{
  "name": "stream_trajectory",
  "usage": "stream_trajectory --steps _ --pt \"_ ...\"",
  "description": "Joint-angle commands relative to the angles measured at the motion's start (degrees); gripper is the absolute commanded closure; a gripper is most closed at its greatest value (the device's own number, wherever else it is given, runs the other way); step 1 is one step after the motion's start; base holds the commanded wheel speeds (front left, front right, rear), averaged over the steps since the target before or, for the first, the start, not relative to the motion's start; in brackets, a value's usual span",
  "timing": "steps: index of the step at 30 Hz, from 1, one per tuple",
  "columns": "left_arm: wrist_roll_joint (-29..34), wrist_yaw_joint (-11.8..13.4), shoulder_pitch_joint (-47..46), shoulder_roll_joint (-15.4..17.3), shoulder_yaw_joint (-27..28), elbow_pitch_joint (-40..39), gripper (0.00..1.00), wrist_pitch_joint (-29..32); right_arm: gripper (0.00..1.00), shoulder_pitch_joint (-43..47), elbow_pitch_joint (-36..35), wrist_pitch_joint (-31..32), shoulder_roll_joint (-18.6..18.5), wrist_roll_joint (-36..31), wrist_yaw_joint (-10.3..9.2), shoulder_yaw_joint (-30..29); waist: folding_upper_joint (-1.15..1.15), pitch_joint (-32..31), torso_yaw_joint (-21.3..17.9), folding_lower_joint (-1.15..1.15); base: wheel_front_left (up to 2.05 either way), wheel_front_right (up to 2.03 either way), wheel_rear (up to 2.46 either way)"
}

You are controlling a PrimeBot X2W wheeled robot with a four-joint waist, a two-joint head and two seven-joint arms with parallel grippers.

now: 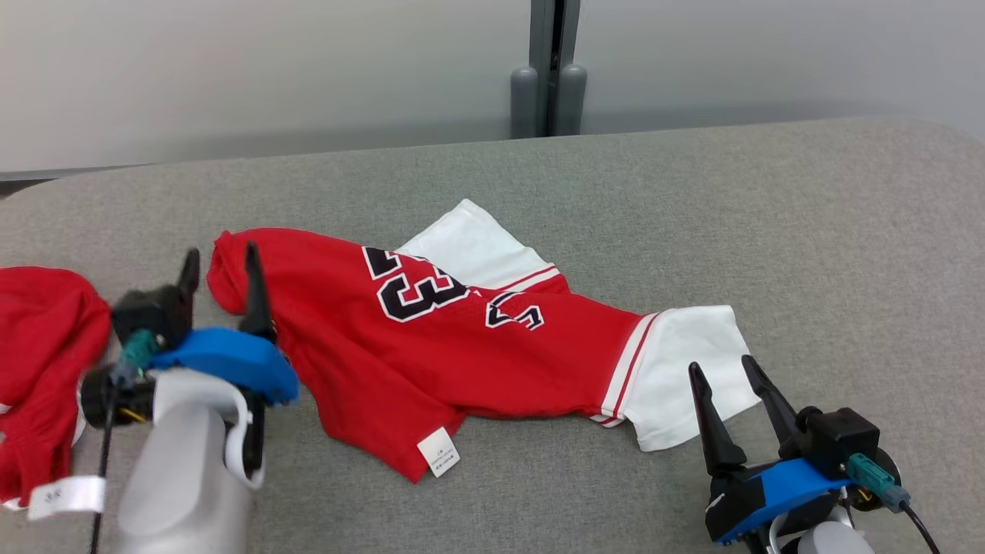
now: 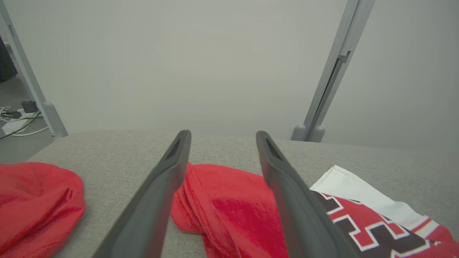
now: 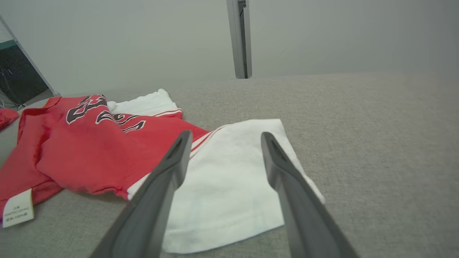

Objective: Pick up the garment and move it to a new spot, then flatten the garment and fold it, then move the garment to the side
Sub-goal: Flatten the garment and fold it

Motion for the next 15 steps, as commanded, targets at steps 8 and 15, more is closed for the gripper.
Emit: stream_trajectory --steps 8,15 --pt "0.4 -2.4 12.9 -4.2 -4.1 -3.0 0.00 -0.3 0.00 1.4 0.6 0.0 -0.1 -0.9 0.00 0.3 0.00 -2.6 2.3 0.00 0.00 0.00 0.00" --pt "-5.9 -2.6 19.0 -4.5 -12.0 -1.8 0.00 -0.3 0.00 2.2 1.0 0.0 -0.1 -1.1 0.00 0.9 0.00 -3.9 2.2 0.00 0.00 0.00 0.00"
